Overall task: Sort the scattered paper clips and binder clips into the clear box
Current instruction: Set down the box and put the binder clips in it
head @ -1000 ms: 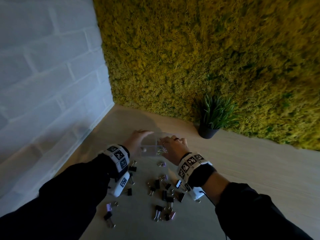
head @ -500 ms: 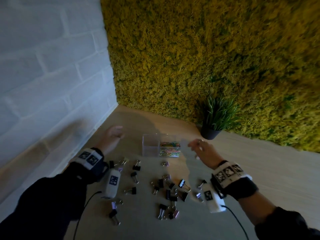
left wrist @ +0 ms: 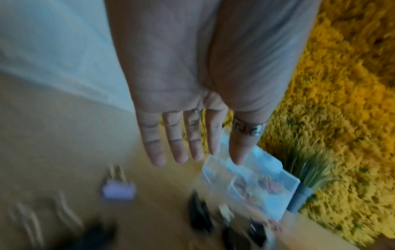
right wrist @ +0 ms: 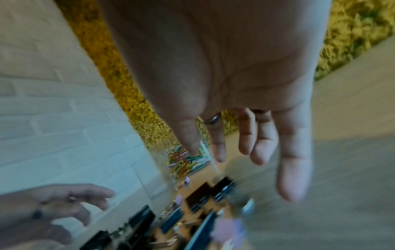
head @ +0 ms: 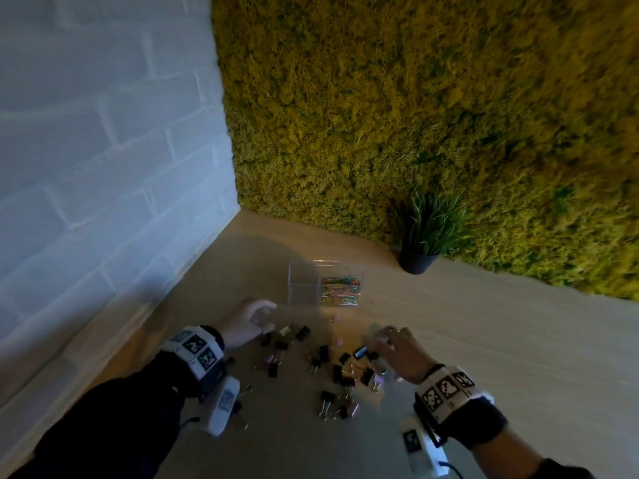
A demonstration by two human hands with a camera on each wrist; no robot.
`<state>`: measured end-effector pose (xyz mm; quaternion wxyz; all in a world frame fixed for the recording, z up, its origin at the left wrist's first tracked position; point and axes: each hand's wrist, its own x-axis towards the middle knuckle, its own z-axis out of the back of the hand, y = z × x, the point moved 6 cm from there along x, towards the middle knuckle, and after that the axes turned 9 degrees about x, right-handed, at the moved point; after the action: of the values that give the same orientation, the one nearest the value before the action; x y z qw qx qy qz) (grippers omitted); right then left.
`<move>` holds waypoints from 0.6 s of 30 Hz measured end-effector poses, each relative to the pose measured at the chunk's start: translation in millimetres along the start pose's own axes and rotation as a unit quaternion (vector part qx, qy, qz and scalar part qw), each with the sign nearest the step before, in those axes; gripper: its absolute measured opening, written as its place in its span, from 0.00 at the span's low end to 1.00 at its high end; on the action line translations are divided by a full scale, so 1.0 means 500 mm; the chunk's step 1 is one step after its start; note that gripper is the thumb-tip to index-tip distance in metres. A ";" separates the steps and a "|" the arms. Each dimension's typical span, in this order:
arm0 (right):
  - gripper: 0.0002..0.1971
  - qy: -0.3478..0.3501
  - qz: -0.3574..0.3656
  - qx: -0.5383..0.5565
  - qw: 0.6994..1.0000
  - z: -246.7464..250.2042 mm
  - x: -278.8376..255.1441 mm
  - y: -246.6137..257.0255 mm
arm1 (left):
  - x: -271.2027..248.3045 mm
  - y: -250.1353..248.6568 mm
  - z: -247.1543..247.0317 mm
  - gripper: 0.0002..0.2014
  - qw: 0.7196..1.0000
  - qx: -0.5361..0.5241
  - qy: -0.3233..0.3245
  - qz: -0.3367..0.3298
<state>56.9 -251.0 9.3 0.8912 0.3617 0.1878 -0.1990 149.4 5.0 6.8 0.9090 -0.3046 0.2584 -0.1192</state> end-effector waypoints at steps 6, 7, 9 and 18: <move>0.44 0.067 0.017 -0.097 0.993 -0.029 -0.044 -0.003 | -0.112 0.065 -0.020 0.42 0.957 0.202 0.184 0.100; 0.54 0.090 0.017 -0.088 0.992 -0.045 -0.048 0.002 | -0.118 0.060 -0.045 0.44 0.953 0.209 0.202 0.090; 0.62 0.096 0.045 -0.094 0.990 -0.070 -0.045 0.020 | -0.113 0.039 -0.081 0.46 0.951 0.233 0.196 0.061; 0.60 0.141 0.138 -0.139 0.970 -0.109 -0.031 0.034 | -0.072 0.020 -0.084 0.41 0.977 0.194 0.091 -0.015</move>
<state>41.5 -197.2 -10.1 0.9161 0.2812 0.2858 0.0067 97.1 5.9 -13.5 0.9215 -0.1143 0.3074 -0.2080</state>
